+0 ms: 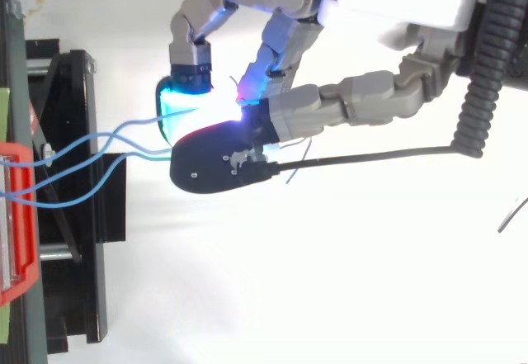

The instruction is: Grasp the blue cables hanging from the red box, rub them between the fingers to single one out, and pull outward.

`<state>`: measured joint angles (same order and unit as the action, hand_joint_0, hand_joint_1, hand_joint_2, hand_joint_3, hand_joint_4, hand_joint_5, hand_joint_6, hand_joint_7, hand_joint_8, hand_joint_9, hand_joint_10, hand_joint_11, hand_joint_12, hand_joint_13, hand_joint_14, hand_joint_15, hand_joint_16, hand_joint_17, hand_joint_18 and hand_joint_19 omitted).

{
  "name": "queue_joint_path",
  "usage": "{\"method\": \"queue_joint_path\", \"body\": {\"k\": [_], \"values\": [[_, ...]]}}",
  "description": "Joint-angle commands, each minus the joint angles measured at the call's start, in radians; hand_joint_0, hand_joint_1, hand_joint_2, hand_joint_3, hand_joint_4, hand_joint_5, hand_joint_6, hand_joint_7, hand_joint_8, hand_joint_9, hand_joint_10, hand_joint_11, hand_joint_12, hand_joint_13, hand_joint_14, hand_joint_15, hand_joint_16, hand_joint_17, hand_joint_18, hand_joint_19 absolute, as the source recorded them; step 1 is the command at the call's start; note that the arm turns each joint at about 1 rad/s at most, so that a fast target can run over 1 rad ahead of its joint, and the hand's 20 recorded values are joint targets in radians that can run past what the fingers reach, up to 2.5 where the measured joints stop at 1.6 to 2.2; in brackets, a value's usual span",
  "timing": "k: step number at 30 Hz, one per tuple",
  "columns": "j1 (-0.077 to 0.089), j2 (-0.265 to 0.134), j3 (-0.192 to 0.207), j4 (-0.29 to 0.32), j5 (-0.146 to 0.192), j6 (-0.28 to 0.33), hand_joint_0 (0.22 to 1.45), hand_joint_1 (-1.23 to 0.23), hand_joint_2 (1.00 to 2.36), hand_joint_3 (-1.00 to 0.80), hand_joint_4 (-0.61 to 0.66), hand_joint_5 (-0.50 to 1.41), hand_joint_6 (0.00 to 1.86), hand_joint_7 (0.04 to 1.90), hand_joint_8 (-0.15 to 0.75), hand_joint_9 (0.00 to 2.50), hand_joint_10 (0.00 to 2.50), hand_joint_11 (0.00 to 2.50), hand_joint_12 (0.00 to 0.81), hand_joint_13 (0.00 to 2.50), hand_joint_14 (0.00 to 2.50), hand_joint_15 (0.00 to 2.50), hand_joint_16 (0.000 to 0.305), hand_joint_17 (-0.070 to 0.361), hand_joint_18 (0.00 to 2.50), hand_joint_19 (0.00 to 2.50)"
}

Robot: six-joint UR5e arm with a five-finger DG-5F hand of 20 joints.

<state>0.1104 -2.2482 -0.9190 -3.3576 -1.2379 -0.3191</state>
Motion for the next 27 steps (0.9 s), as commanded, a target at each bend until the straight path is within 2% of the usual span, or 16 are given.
{"method": "queue_joint_path", "body": {"k": [1, 4, 6, 9, 18, 24, 27], "values": [[0.0, -0.001, 0.0, 0.001, 0.0, 0.0, 0.61, -0.81, 1.02, -0.16, 0.05, -0.15, 0.91, 0.91, 0.357, 1.17, 0.02, 0.93, 0.384, 1.07, 0.03, 0.7, 0.053, 0.119, 0.93, 0.54], [-0.001, -0.001, 0.0, 0.001, 0.0, 0.0, 0.66, -0.9, 1.02, -0.23, 0.02, -0.18, 0.93, 0.88, 0.328, 1.08, 0.02, 0.93, 0.359, 1.0, 0.03, 0.68, 0.048, 0.107, 0.87, 0.52], [0.0, 0.001, 0.0, 0.001, 0.0, 0.0, 0.7, -0.94, 1.01, -0.35, 0.03, -0.19, 0.94, 0.86, 0.317, 1.02, 0.02, 0.91, 0.36, 0.96, 0.03, 0.66, 0.047, 0.106, 0.85, 0.48], [0.0, 0.001, 0.0, 0.0, 0.0, -0.003, 0.73, -0.94, 1.0, -0.49, 0.06, -0.19, 0.93, 0.82, 0.309, 0.98, 0.02, 0.91, 0.36, 0.93, 0.02, 0.64, 0.046, 0.104, 0.84, 0.47], [0.0, 0.001, 0.005, -0.003, 0.0, -0.006, 0.71, -0.94, 1.0, -0.5, 0.04, -0.17, 0.92, 0.84, 0.321, 1.05, 0.02, 0.9, 0.351, 0.96, 0.03, 0.65, 0.044, 0.099, 0.85, 0.48], [-0.001, 0.001, 0.015, -0.008, -0.006, -0.012, 0.56, -0.82, 1.0, -0.5, 0.07, -0.14, 0.9, 0.91, 0.344, 1.17, 0.02, 0.91, 0.365, 1.02, 0.03, 0.68, 0.046, 0.103, 0.87, 0.53], [-0.001, 0.001, 0.029, -0.025, -0.009, -0.031, 0.55, -0.8, 1.0, -0.5, 0.07, -0.13, 0.89, 0.94, 0.347, 1.19, 0.02, 0.9, 0.365, 1.03, 0.03, 0.69, 0.047, 0.105, 0.87, 0.54]]}}
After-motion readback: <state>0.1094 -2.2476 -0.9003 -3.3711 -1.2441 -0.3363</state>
